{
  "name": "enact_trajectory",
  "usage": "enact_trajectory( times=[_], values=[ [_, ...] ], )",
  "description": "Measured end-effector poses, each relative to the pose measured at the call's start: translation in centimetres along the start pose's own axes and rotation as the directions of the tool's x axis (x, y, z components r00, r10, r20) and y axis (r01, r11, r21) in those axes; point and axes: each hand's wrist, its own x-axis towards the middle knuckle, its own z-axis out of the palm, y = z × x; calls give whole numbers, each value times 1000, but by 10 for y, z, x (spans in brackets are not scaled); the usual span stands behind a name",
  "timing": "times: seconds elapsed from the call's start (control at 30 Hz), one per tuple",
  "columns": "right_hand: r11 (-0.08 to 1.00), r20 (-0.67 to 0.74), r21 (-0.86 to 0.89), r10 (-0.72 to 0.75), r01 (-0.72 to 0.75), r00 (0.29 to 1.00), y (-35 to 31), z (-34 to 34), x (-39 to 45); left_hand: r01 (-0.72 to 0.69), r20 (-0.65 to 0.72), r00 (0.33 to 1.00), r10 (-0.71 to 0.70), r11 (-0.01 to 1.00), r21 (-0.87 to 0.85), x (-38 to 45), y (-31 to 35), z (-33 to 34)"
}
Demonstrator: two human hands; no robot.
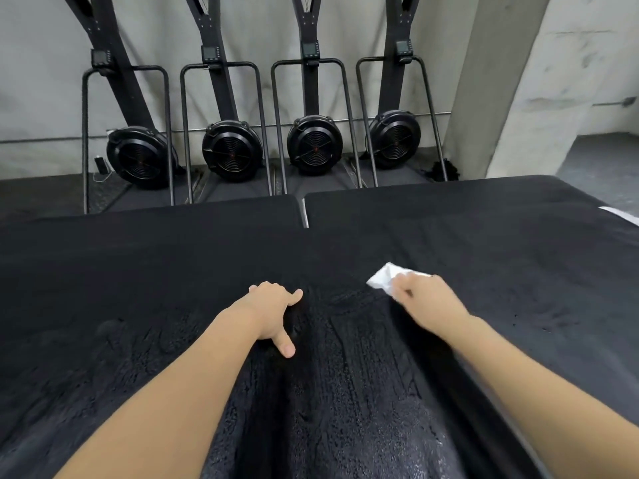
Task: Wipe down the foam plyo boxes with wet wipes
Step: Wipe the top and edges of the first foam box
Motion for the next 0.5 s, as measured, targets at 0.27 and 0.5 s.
enact_trajectory(
  times=[0.27,0.5],
  values=[
    [998,111,-63,37,-30,993,-77,36,-17,12,-11,1000,-12,1000,-23,-4,2,0],
    [985,148,30,-174,171,974,-94,32,-50,23,-40,999,-29,990,-140,-11,-1,8]
  ],
)
